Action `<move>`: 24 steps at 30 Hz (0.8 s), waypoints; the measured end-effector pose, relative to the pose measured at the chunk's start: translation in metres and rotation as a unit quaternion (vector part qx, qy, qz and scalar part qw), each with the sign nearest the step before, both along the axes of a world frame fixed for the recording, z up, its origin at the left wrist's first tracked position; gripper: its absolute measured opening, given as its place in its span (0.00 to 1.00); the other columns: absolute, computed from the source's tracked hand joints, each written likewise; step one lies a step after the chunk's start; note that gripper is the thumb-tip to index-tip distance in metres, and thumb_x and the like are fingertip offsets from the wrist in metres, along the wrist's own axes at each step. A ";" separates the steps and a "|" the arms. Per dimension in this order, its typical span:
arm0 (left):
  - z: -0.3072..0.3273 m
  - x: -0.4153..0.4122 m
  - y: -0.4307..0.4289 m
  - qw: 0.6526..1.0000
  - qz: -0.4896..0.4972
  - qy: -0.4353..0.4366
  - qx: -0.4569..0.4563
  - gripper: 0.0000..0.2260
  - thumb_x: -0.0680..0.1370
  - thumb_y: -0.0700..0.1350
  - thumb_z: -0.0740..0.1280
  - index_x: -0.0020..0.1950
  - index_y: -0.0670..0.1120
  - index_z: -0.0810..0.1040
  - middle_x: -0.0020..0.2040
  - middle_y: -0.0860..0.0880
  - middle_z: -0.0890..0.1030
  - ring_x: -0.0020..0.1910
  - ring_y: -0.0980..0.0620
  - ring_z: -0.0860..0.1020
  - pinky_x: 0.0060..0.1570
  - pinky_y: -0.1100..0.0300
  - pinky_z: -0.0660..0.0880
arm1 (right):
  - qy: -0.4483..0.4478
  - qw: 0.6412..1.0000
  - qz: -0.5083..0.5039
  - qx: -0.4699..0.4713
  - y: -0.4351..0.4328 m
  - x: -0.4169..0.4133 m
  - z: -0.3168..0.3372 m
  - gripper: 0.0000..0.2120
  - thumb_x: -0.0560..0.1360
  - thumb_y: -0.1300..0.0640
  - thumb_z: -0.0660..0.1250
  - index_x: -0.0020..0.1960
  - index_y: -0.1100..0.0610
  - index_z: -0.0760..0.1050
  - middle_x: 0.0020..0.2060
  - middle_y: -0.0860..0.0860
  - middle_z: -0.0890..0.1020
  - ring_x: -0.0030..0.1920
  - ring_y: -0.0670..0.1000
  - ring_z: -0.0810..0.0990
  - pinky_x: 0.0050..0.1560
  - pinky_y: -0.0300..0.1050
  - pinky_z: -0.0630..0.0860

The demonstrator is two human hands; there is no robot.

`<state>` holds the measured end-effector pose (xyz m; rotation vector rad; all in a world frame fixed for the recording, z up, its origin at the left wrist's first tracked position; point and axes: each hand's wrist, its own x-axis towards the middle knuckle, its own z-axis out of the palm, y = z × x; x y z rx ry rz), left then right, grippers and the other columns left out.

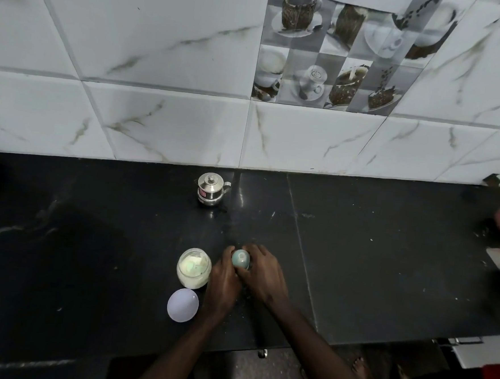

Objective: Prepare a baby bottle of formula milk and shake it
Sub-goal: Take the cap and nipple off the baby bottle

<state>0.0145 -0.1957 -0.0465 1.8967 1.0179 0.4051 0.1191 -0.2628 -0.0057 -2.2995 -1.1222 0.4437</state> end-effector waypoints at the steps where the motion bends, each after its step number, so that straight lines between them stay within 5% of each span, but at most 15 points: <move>1: -0.003 0.000 0.001 1.000 0.000 0.006 0.004 0.26 0.77 0.39 0.70 0.72 0.51 0.66 0.61 0.46 0.80 0.59 0.46 0.80 0.59 0.52 0.78 | 0.001 1.000 0.002 0.000 0.000 0.002 0.000 0.23 0.68 0.46 0.72 0.62 0.48 0.78 0.56 0.46 0.81 0.53 0.51 0.82 0.49 0.47 0.78; 7: -0.007 -0.002 0.000 0.992 0.039 -0.104 -0.059 0.11 0.77 0.50 0.66 0.57 0.51 0.74 0.49 0.48 0.81 0.51 0.41 0.81 0.50 0.38 0.79 | 0.004 0.998 0.061 0.025 0.001 0.014 0.000 0.21 0.67 0.49 0.75 0.60 0.48 0.81 0.52 0.47 0.84 0.51 0.51 0.83 0.49 0.47 0.79; 12: -0.008 -0.002 -0.001 0.985 0.045 -0.141 -0.083 0.04 0.80 0.47 0.67 0.54 0.50 0.77 0.48 0.49 0.82 0.51 0.45 0.83 0.50 0.37 0.80 | 0.001 0.986 0.164 0.033 0.002 0.028 0.004 0.23 0.69 0.53 0.77 0.64 0.49 0.81 0.58 0.46 0.85 0.56 0.46 0.83 0.58 0.44 0.79; 15: -0.006 -0.001 0.000 0.993 0.039 -0.104 -0.030 0.13 0.76 0.45 0.69 0.60 0.54 0.75 0.51 0.54 0.81 0.52 0.51 0.82 0.52 0.45 0.80 | -0.012 0.985 0.175 -0.005 0.008 0.029 0.009 0.28 0.69 0.47 0.72 0.69 0.50 0.77 0.68 0.49 0.80 0.66 0.50 0.79 0.66 0.48 0.77; 18: -0.006 -0.001 0.002 0.996 0.033 -0.086 -0.021 0.17 0.75 0.47 0.67 0.63 0.53 0.73 0.52 0.52 0.82 0.51 0.47 0.82 0.50 0.43 0.80 | -0.043 0.988 0.135 -0.066 0.010 0.019 0.014 0.29 0.67 0.39 0.66 0.67 0.46 0.75 0.65 0.46 0.76 0.62 0.51 0.78 0.57 0.52 0.80; 21: -0.008 -0.002 0.002 0.995 0.032 -0.096 -0.009 0.15 0.74 0.50 0.67 0.61 0.52 0.74 0.48 0.52 0.81 0.48 0.50 0.83 0.45 0.43 0.79 | -0.056 0.987 0.147 -0.044 0.014 0.017 0.015 0.22 0.68 0.44 0.67 0.60 0.49 0.78 0.57 0.48 0.77 0.55 0.53 0.80 0.51 0.51 0.80; 24: -0.003 -0.002 0.001 0.996 0.047 -0.081 0.012 0.13 0.76 0.44 0.70 0.59 0.52 0.74 0.46 0.53 0.81 0.46 0.54 0.82 0.45 0.46 0.79 | -0.060 0.974 0.214 -0.031 0.015 0.027 0.010 0.24 0.67 0.50 0.69 0.63 0.53 0.80 0.58 0.51 0.80 0.56 0.54 0.80 0.55 0.51 0.79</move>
